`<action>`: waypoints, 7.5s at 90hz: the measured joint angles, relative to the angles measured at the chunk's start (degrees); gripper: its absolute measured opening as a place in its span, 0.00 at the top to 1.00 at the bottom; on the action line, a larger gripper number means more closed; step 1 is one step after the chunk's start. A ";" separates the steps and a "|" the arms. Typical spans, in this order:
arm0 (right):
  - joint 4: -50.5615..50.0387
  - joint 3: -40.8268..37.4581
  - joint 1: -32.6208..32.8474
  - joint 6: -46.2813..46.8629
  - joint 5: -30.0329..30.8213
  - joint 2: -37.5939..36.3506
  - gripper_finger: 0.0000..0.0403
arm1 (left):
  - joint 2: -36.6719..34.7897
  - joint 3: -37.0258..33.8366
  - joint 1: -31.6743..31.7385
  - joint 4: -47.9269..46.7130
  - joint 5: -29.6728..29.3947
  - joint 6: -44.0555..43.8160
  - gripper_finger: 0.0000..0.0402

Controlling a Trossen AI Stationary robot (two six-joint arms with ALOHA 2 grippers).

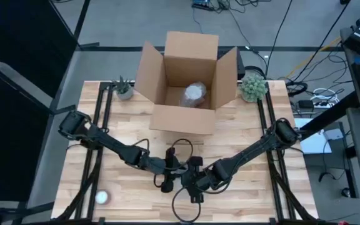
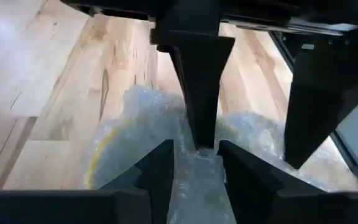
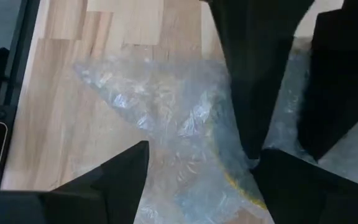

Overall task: Wrap mug
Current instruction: Wrap the orange cup with the bubble wrap, then put the orange wrapped cup into the box

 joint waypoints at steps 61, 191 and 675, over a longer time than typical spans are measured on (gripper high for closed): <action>-12.25 9.27 -1.01 -9.65 -0.52 0.22 0.35 | 0.67 -0.21 0.11 0.69 -0.92 -0.28 0.70; -5.77 5.68 -1.46 -17.21 -1.89 7.78 0.35 | 0.76 -0.28 -0.10 2.11 0.90 -0.26 0.70; -32.28 35.65 -33.50 -12.64 2.34 -15.09 0.38 | -14.77 -0.31 -5.09 -25.59 -6.57 -4.70 0.70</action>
